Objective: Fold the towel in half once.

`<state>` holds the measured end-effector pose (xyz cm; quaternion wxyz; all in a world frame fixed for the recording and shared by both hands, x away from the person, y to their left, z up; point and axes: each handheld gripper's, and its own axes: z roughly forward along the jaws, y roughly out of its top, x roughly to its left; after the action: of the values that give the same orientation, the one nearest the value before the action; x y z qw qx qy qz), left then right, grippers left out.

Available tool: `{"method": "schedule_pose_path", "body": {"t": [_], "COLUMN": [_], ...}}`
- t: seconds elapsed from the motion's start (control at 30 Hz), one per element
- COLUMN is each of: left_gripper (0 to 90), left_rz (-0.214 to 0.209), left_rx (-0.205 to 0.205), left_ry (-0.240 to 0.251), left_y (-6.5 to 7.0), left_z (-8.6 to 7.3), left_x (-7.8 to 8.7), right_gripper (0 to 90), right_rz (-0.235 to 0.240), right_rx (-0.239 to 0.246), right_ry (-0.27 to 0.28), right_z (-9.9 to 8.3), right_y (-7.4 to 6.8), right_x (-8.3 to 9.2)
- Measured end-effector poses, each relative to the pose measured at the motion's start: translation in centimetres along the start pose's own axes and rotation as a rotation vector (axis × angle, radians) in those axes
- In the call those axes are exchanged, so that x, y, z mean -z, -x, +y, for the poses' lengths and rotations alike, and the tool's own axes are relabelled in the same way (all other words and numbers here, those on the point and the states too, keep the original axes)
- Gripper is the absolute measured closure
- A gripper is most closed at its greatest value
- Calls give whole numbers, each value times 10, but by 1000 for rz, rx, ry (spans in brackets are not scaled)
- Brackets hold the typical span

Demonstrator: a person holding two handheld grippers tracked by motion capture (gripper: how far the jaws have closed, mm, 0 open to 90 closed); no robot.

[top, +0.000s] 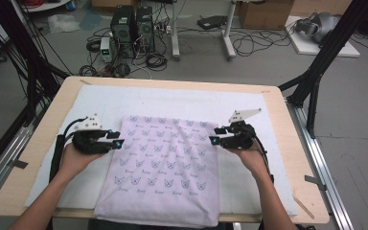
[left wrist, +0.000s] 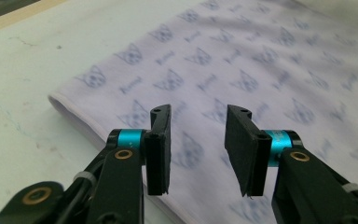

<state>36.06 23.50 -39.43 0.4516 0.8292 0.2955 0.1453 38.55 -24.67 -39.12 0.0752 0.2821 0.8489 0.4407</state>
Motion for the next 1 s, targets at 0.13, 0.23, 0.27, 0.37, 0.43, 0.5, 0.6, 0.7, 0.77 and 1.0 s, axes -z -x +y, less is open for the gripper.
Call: {"method": "schedule_pose_path", "body": {"t": [0.13,0.23,0.27,0.37,0.43,0.5,0.6,0.7,0.77,1.0], "left_gripper": [658,649,628,550,478,442,466,810,857,865], "left_rz": [21,45,73,107,108,100,118,85,101,156], "left_rx": [61,90,98,172,210,228,213,190,173,209], "left_ry": [-31,-75,-76,-76,-113,-131,-136,-129,-133,-8], "left_y": [-31,-50,-54,-68,-74,-75,-72,-69,-66,-68], "left_z": [13,16,15,5,-3,-7,-8,-6,-4,7], "left_x": [-25,-42,-46,-56,-62,-68,-72,-74,-75,-61], "right_gripper": [479,458,450,429,405,395,421,731,838,860], "right_rz": [-27,-66,-75,-82,-87,-91,-74,-59,-31,-140], "right_rx": [-26,-22,-25,-54,-74,-102,-134,-118,-102,-38], "right_ry": [-38,-59,-70,-83,-105,-132,-150,-140,-144,-82], "right_z": [14,18,18,11,4,-1,-7,-8,-5,18], "right_y": [25,41,45,58,64,69,72,69,67,66], "right_x": [-15,-24,-27,-35,-42,-47,-55,-57,-59,-40]}}
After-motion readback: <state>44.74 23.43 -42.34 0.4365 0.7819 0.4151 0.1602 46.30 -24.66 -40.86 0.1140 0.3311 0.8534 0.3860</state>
